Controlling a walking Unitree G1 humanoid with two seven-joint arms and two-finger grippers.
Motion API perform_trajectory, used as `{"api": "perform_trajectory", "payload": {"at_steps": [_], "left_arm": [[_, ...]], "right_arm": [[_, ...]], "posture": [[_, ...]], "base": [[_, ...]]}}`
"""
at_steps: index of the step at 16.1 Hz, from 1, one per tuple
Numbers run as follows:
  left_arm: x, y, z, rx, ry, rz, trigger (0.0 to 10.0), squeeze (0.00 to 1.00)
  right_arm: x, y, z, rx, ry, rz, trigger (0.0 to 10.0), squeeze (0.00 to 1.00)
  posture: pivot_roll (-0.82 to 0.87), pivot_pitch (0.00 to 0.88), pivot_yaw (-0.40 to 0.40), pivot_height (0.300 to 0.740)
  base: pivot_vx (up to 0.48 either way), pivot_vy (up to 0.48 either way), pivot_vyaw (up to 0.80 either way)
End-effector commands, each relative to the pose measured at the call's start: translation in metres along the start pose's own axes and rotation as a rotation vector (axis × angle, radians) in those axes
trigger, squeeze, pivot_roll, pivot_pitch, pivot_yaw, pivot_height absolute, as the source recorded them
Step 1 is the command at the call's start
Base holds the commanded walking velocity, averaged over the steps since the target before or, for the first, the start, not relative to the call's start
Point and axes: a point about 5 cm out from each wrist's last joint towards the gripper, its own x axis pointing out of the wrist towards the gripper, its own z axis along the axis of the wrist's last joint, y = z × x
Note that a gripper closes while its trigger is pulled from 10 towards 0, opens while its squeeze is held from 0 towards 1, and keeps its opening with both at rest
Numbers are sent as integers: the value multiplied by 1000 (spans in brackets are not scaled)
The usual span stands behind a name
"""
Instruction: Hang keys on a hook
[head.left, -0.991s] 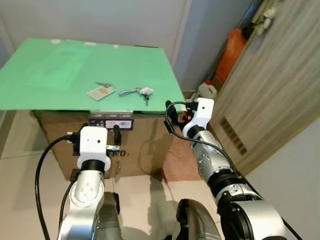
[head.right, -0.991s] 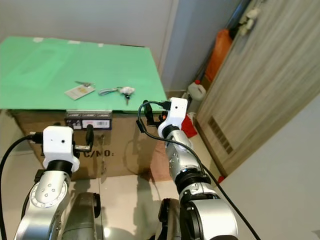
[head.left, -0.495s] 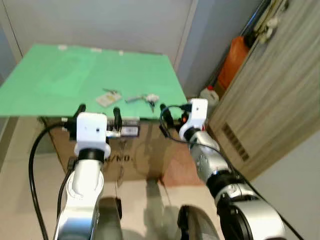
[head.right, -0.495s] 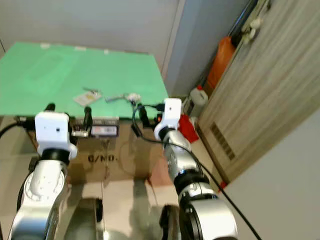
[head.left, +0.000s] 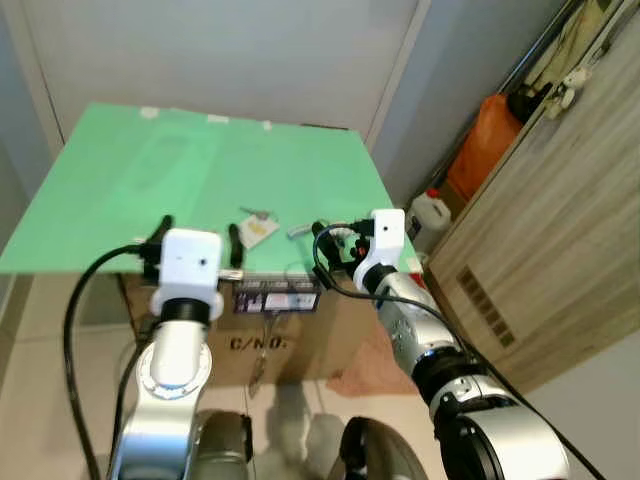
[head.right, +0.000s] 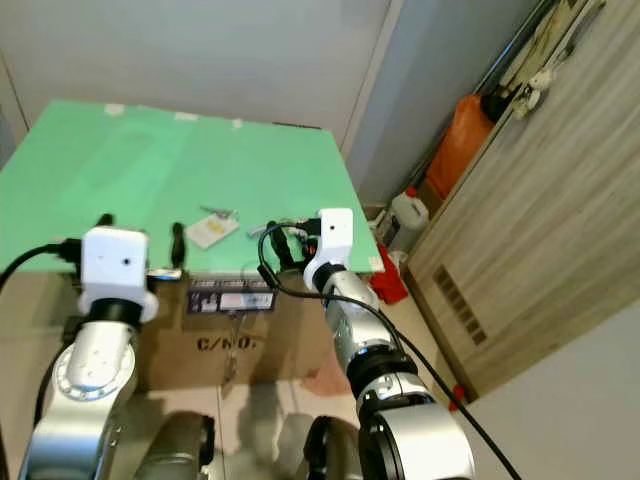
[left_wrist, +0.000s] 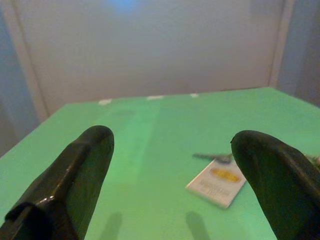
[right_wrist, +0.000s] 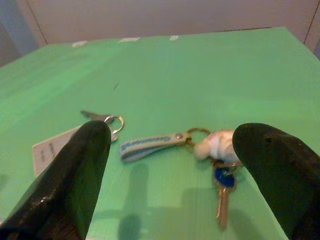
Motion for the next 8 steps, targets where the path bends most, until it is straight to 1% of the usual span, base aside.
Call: {"api": "perform_trajectory", "payload": {"at_steps": [1, 5, 6, 8], "left_arm": [[1, -10, 2, -8, 1, -36, 10000, 0], [2, -11, 2, -20, 7, -42, 10000, 0], [2, -12, 3, -21, 7, -46, 10000, 0], [-1, -12, 5, -35, -3, -55, 10000, 0]], "right_arm": [[1, 6, -3, 23, 7, 5, 10000, 0], [2, 7, -4, -10, 20, -13, 10000, 0], [4, 10, -4, -15, 26, -4, 10000, 0], [7, 12, -2, -19, 39, -10, 10000, 0]], "posture": [[269, 0, -188, 601], [265, 0, -184, 601], [267, 0, -183, 601], [288, 15, -181, 601]], "base": [[0, 0, 0], [0, 0, 0], [0, 0, 0], [0, 0, 0]]}}
